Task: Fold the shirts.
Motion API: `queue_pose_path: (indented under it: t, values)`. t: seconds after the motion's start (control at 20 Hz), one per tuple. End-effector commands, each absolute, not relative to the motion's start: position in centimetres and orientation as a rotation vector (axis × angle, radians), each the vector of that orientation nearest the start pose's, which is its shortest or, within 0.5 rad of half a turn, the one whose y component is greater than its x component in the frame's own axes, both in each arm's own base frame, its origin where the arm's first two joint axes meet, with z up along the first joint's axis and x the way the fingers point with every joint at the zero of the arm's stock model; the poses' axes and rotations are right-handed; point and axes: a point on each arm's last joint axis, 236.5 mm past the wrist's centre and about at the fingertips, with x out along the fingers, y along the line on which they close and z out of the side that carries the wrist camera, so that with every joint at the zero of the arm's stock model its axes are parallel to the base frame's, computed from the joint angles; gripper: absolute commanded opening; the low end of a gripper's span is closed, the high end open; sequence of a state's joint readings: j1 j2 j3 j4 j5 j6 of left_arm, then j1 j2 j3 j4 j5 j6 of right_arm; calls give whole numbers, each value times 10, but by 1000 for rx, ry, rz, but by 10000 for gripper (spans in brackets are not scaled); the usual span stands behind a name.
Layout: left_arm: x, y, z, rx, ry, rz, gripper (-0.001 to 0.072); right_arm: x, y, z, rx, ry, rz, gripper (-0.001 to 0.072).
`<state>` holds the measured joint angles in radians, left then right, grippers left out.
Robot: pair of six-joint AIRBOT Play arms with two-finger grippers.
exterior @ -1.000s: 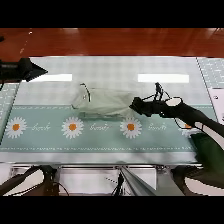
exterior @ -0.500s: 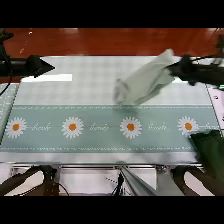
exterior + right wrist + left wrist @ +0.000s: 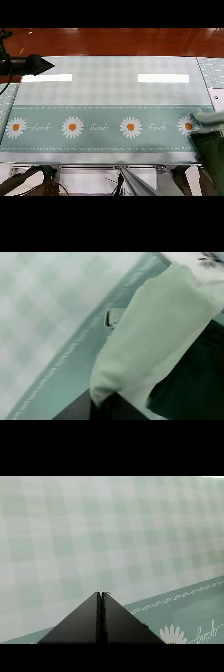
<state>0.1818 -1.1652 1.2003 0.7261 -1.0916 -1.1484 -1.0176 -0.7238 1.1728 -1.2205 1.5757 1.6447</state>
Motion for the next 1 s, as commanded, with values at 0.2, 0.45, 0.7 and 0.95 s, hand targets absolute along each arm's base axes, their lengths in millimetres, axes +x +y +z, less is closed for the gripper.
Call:
queue_pose_path:
  t: [0.2, 0.45, 0.7, 0.95]
  values:
    - [445, -65, 156, -402, 691, -417, 29, 51, -189, 147, 849, 1074, -1092, 26]
    - [459, -49, 152, -365, 652, -380, 29, 13, -199, 149, 792, 1140, -1255, 26]
    - [465, -27, 137, -395, 673, -333, 29, -4, -197, 150, 779, 1188, -1313, 56]
    - [466, -23, 137, -398, 671, -325, 29, -23, -202, 155, 757, 1202, -1411, 399]
